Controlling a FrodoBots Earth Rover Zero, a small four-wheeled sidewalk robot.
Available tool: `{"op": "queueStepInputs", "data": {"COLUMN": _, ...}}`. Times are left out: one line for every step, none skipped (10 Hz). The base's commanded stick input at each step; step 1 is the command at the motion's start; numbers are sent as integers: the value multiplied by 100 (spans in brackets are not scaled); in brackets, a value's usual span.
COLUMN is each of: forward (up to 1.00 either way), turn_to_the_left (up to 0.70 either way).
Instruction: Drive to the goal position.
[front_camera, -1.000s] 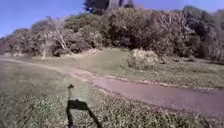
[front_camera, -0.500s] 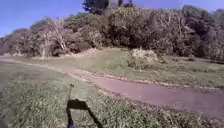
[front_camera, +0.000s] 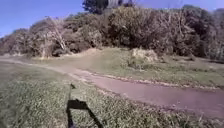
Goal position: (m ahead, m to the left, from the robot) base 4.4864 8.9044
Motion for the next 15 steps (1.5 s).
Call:
{"op": "queueStepInputs", "data": {"forward": 10, "turn_to_the_left": 2}}
{"op": "queueStepInputs", "data": {"forward": 70, "turn_to_the_left": 2}}
{"op": "queueStepInputs", "data": {"forward": 70, "turn_to_the_left": 2}}
{"op": "queueStepInputs", "data": {"forward": 70, "turn_to_the_left": 2}}
{"op": "queueStepInputs", "data": {"forward": 70, "turn_to_the_left": 2}}
{"op": "queueStepInputs", "data": {"forward": 70, "turn_to_the_left": 2}}
{"op": "queueStepInputs", "data": {"forward": 70, "turn_to_the_left": 2}}
{"op": "queueStepInputs", "data": {"forward": 70, "turn_to_the_left": 2}}
{"op": "queueStepInputs", "data": {"forward": 18, "turn_to_the_left": 2}}
{"op": "queueStepInputs", "data": {"forward": 8, "turn_to_the_left": 1}}
{"op": "queueStepInputs", "data": {"forward": 5, "turn_to_the_left": 1}}
{"op": "queueStepInputs", "data": {"forward": 6, "turn_to_the_left": 1}}
{"op": "queueStepInputs", "data": {"forward": 5, "turn_to_the_left": 3}}
{"op": "queueStepInputs", "data": {"forward": 5, "turn_to_the_left": 2}}
{"op": "queueStepInputs", "data": {"forward": 4, "turn_to_the_left": 3}}
